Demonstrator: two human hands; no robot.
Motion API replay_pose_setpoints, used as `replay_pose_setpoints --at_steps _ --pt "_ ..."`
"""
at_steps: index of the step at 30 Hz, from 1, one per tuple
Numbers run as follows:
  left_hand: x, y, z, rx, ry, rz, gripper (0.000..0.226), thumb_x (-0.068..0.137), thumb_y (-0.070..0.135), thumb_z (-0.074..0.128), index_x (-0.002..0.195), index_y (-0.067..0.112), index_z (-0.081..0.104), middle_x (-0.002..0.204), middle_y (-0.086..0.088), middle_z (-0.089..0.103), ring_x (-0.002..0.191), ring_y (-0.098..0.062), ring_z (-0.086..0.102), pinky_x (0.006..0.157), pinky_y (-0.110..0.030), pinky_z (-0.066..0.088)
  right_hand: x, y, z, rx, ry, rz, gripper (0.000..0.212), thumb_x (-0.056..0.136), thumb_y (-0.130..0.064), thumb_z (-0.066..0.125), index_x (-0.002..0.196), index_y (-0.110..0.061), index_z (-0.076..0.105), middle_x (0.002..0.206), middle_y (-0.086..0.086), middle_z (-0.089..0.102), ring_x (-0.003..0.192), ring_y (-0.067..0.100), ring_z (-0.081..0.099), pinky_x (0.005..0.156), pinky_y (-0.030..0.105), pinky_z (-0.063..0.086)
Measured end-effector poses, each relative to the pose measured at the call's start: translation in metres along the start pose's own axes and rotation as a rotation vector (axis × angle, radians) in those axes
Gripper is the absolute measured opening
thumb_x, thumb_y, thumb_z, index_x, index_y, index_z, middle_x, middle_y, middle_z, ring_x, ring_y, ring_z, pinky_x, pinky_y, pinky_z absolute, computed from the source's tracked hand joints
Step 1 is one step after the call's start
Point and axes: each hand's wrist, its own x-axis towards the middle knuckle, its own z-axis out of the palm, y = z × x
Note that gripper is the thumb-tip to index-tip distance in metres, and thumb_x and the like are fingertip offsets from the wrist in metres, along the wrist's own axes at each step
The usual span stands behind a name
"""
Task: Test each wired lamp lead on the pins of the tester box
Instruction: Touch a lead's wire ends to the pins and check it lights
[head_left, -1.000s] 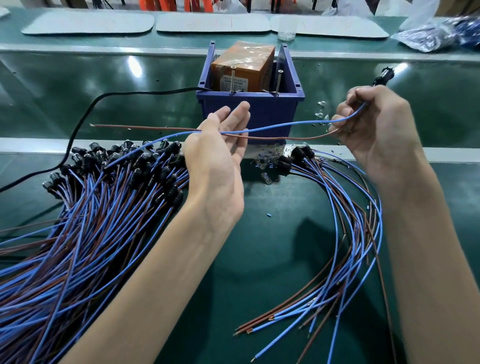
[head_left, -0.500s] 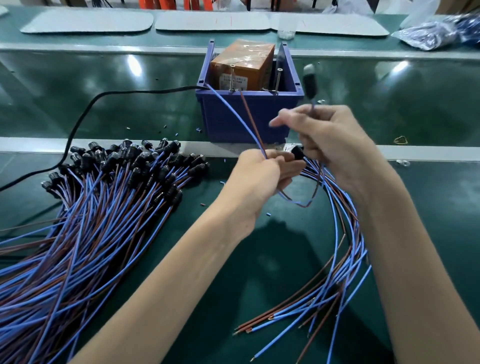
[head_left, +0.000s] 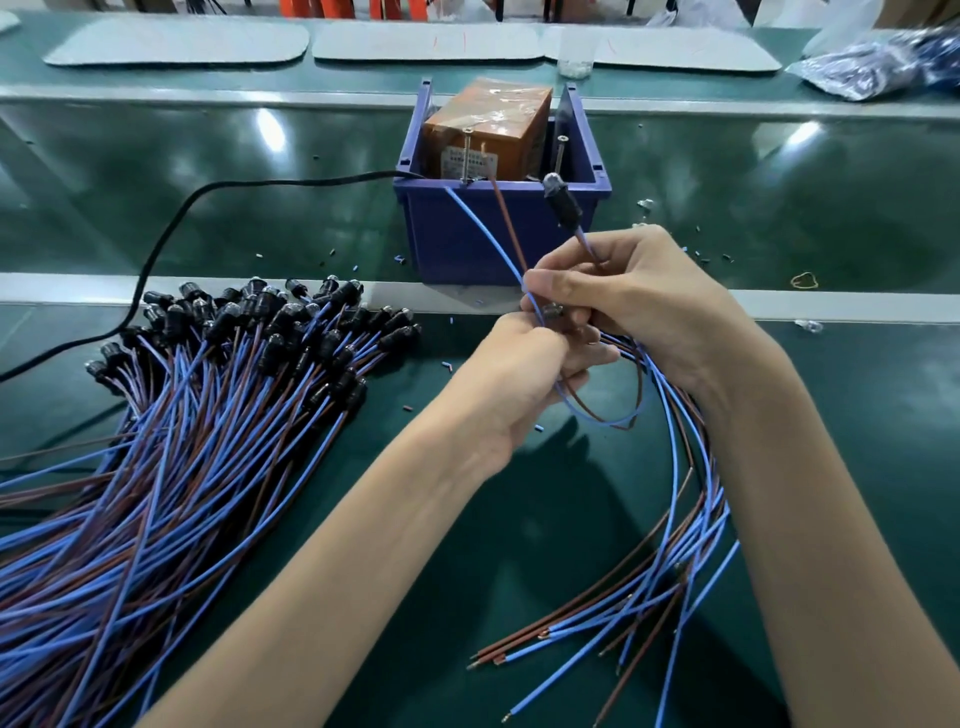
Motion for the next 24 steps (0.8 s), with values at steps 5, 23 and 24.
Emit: replay_pose_setpoints --at_steps 5,23,24 --pt "0.003 -0.002 -0.001 0.031 0.055 0.041 0.023 0.094 0.003 0.049 0.082 0.021 0.057 0.1 -0.002 0.064 0.094 -0.013 0.059 0.088 -0.028 0.047 0.005 -0.001 0.001 0.054 0.011 0.052 0.015 0.09 -0.011 0.063 0.076 -0.011 0.061 0.069 0.002 0.072 0.046 0.005 0.047 0.047 0.015 0.042" --pt "0.018 0.007 -0.037 0.27 0.499 0.338 0.041 0.102 0.035 0.033 0.139 0.018 0.033 0.069 0.003 0.047 0.035 -0.002 0.046 0.05 -0.019 0.044 0.008 -0.001 0.0 0.286 0.4 -0.004 0.012 0.093 -0.006 0.056 0.082 -0.011 0.054 0.051 -0.003 0.064 0.046 0.011 0.063 0.045 0.013 0.044" --pt "0.018 0.007 -0.039 0.282 0.505 0.344 0.045 0.101 0.034 0.032 0.144 0.021 0.028 0.061 0.006 0.047 0.036 -0.002 0.045 0.045 -0.015 0.041 0.008 0.0 0.001 0.29 0.399 0.004 0.012 0.094 -0.007 0.056 0.083 -0.012 0.055 0.051 -0.003 0.063 0.045 0.011 0.063 0.043 0.012 0.042"
